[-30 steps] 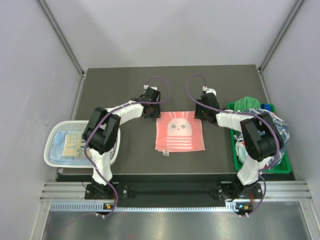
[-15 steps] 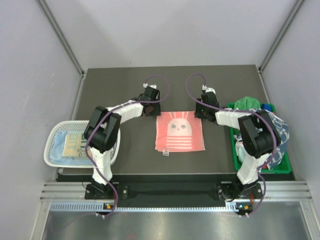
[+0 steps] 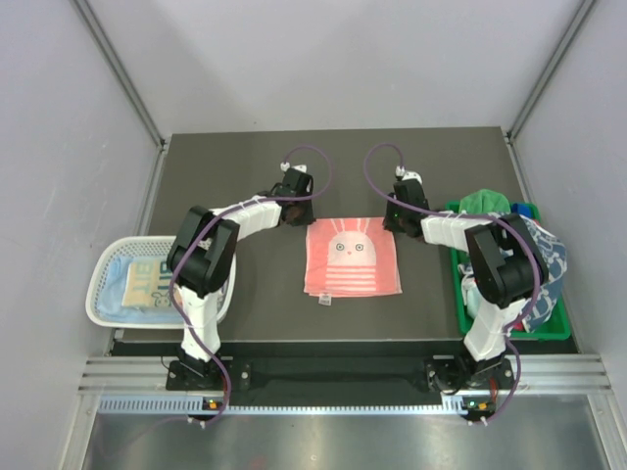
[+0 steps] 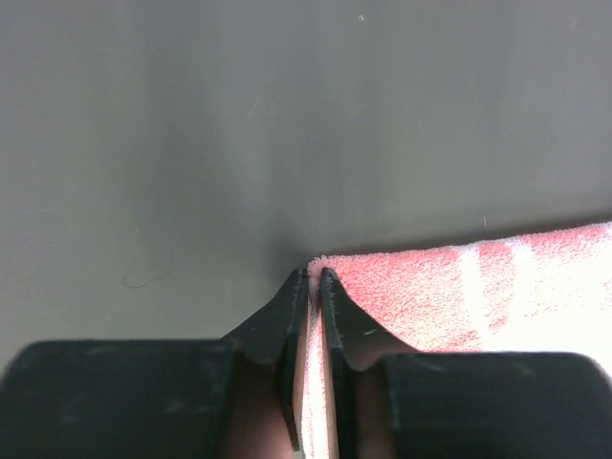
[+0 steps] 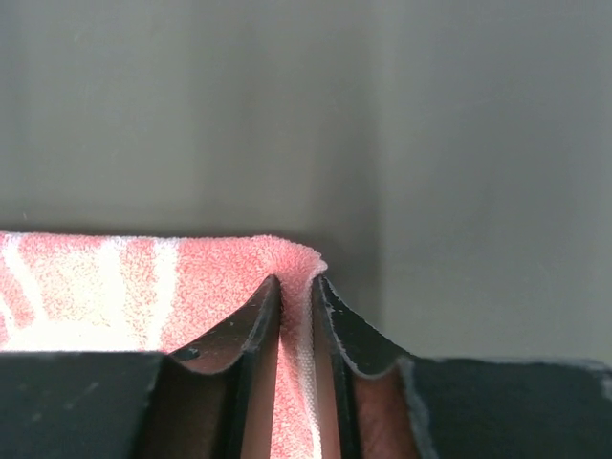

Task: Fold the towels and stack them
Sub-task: Fold the towel

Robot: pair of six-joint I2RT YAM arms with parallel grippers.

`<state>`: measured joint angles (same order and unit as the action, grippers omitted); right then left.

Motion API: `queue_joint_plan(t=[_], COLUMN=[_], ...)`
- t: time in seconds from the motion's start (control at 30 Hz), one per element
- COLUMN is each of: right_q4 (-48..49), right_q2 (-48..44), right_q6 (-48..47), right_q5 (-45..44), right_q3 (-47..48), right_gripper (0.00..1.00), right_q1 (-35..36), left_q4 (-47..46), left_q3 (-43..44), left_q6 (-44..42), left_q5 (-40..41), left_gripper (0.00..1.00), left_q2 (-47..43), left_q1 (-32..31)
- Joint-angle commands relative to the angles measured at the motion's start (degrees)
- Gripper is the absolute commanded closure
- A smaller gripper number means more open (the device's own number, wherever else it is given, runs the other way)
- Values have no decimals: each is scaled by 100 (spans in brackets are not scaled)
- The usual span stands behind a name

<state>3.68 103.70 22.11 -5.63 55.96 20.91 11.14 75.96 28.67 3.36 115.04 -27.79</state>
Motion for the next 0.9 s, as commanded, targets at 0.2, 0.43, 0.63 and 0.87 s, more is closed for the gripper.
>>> queue_joint_plan(t=[0.2,0.43,0.63,0.87], right_q4=[-192,-324,-351,-913], right_q2=[19,141,379,493], right_q6=[30,-5,-84,-58], right_q5=[106,141,62,-386], right_q3=[423,687,951,1206], right_gripper=[85,68,61,60], right_q1=[-60,-131,-131,-140], left_q4=[11,38,134,205], left_q3=[129,638,1043,1228], left_q6=[104,25,-80,-107], left_q5=[16,-63,-133,-195], left_gripper=[100,100,100,100], left_q2=[220,405,633,791], left_q1=[116,256,327,406])
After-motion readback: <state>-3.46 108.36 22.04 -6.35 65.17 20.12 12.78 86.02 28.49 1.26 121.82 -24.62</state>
